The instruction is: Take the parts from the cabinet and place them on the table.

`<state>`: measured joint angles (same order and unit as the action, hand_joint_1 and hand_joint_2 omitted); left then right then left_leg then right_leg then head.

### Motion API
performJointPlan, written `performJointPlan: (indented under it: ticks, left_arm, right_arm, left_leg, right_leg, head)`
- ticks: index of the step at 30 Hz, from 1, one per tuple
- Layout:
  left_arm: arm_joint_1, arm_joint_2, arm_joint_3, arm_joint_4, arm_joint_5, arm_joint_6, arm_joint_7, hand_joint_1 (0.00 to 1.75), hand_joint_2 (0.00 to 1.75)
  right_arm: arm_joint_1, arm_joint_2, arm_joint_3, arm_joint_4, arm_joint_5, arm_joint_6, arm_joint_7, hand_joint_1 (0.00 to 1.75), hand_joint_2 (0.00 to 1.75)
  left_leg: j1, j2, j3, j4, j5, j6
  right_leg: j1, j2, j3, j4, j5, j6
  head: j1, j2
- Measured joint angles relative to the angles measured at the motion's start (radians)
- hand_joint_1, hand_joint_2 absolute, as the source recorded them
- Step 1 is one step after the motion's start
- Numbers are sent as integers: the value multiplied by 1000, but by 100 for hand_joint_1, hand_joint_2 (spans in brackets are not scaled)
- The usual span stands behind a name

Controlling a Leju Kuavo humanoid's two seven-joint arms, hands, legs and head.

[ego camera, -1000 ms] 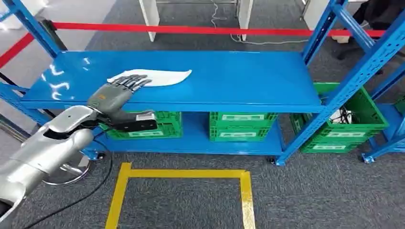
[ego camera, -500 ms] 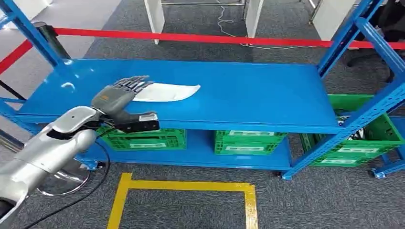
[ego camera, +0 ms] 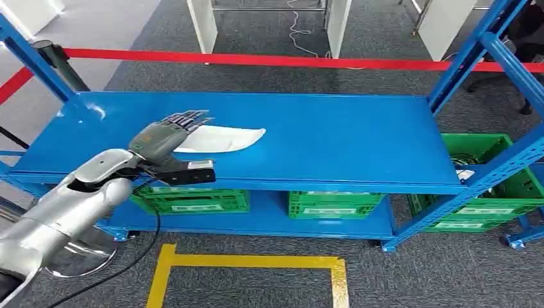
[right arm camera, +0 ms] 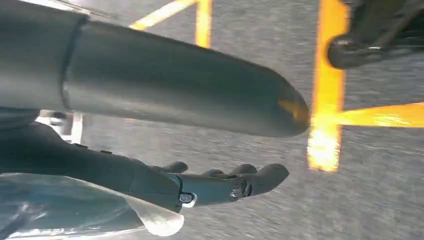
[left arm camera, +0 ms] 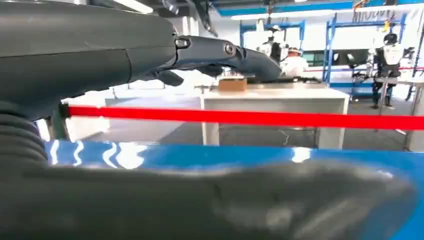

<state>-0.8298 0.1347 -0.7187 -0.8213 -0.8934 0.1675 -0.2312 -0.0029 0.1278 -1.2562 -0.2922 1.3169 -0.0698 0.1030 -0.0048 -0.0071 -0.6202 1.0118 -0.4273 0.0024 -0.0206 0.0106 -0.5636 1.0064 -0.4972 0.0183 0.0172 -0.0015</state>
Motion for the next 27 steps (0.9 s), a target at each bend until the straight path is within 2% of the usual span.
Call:
performJointPlan:
  ticks: [1,2,3,4,6,7,8,9,10,11,12,13,14,16,17,18,19,20,22,23,24,25,27]
  left_arm:
    - [0,0,0,-1,4,-1,0,0,175]
    - [-1,0,0,-4,6,-2,0,0,175]
    - [-2,0,0,-6,8,-4,0,0,175]
    - [-5,-4,0,-8,12,-7,-1,0,175]
    - [-2,-8,-4,-8,12,-12,-2,0,175]
    - [0,-8,-8,-8,13,-15,-2,0,175]
    - [2,-8,-11,-8,13,-19,-2,0,175]
    - [3,-8,-14,-8,13,-26,-1,0,175]
    - [2,-8,-17,-8,11,-37,1,0,175]
    - [1,-8,-19,-7,6,-47,4,0,175]
    - [-1,-8,-22,-5,-2,-53,8,0,175]
    - [-6,-6,-24,-3,-9,-55,16,0,175]
    - [-11,-3,-27,1,-17,-59,22,0,175]
    - [-17,2,-38,10,-26,-60,27,0,175]
    - [-21,3,-43,20,-29,-61,31,0,175]
    - [-23,4,-47,28,-38,-62,34,0,175]
    - [-30,9,-52,38,-49,-62,37,0,175]
    - [-40,10,-60,49,-55,-63,37,0,175]
    - [-47,13,-71,71,-62,-72,37,0,175]
    - [-47,14,-74,80,-63,-74,37,0,175]
    - [-48,16,-81,88,-64,-77,37,0,175]
    - [-50,17,-86,92,-64,-78,37,0,175]
    - [-63,18,-93,98,-64,-78,37,0,175]
  right_arm:
    - [2,0,-2,0,4,0,0,0,0]
    - [1,0,-6,0,4,0,0,0,0]
    - [1,0,-7,0,6,0,0,0,0]
    - [0,0,-8,0,6,0,0,0,0]
    - [-4,2,-9,0,6,1,0,0,0]
    - [-3,2,-10,0,6,1,0,0,0]
    - [-2,2,-12,0,6,1,0,0,0]
    - [-2,2,-14,0,6,1,0,0,0]
    - [-2,2,-15,0,6,1,-2,0,0]
    - [-2,2,-16,-1,7,1,-3,0,0]
    - [-3,2,-16,-2,8,1,-5,0,0]
    - [-7,3,-17,-2,8,2,-6,0,0]
    - [-8,5,-19,-2,8,3,-7,0,0]
    - [-6,6,-28,-2,9,4,-8,0,0]
    - [-5,8,-32,-2,10,4,-8,0,0]
    - [-5,10,-34,-3,15,4,-10,0,0]
    - [-5,10,-37,-5,20,4,-11,0,0]
    - [-6,10,-40,-6,24,3,-13,0,0]
    - [-7,10,-45,-6,26,3,-15,0,0]
    - [-7,10,-47,-7,26,4,-15,0,0]
    - [-7,10,-50,-8,26,4,-16,0,0]
    - [-6,10,-52,-8,26,4,-16,0,0]
    - [-8,11,-56,-8,26,4,-16,0,0]
  left_leg:
    - [0,-1,0,1,-1,5]
    - [7,0,9,-15,5,14]
    - [9,1,15,-23,6,17]
    - [10,1,17,-24,5,25]
    - [8,1,17,-23,1,31]
    - [7,1,17,-23,-1,33]
    - [7,1,18,-22,-2,32]
    - [8,1,20,-21,-5,31]
    - [9,-1,23,-19,-8,29]
    - [10,-2,27,-14,-14,24]
    - [11,-2,29,-7,-21,18]
    - [4,-3,25,-4,-26,11]
    - [3,-4,16,12,-27,8]
    - [2,-4,18,7,-24,4]
    - [3,-4,18,10,-25,2]
    - [5,-2,15,18,-39,-5]
    - [5,0,2,50,-61,-11]
    - [7,0,-29,120,-98,-15]
    - [9,0,-108,287,-164,-20]
    - [9,0,-130,331,-171,-20]
    - [9,0,-129,324,-151,-19]
    - [9,0,-110,278,-114,-16]
    - [8,0,-30,99,-15,-4]
  right_leg:
    - [0,-1,4,-5,0,7]
    - [2,-2,6,-4,-7,15]
    - [1,-5,-4,10,-21,17]
    - [1,-5,-28,61,-49,19]
    - [0,-5,-114,230,-122,25]
    - [0,-5,-155,299,-141,28]
    - [0,-5,-172,318,-131,30]
    - [-1,-6,-165,291,-100,31]
    - [-2,-6,-136,221,-50,32]
    - [-4,-8,-89,118,7,31]
    - [-6,-10,-53,35,38,32]
    - [0,-8,-39,29,13,29]
    - [-4,-5,-31,13,12,19]
    - [0,-4,-35,24,12,13]
    - [-3,-4,-34,23,13,7]
    - [-8,-4,-32,19,15,1]
    - [-8,-4,-30,19,14,-5]
    - [-7,-4,-30,19,13,-11]
    - [-7,-4,-28,20,11,-14]
    - [-7,-4,-27,20,11,-15]
    - [-7,-4,-24,20,10,-16]
    - [-7,-4,-22,20,8,-16]
    - [-7,-3,-12,20,4,-13]
  head:
    - [-3,0]
    - [-1,0]
    - [-3,0]
    - [2,0]
    - [1,0]
    - [1,0]
    - [2,0]
    - [1,0]
    - [2,0]
    - [2,0]
    - [2,0]
    - [2,0]
    - [3,0]
    - [2,0]
    - [2,0]
    - [3,0]
    - [-3,0]
    - [-3,0]
    - [-3,0]
    - [-3,0]
    - [-3,0]
    - [-3,0]
    - [-3,0]
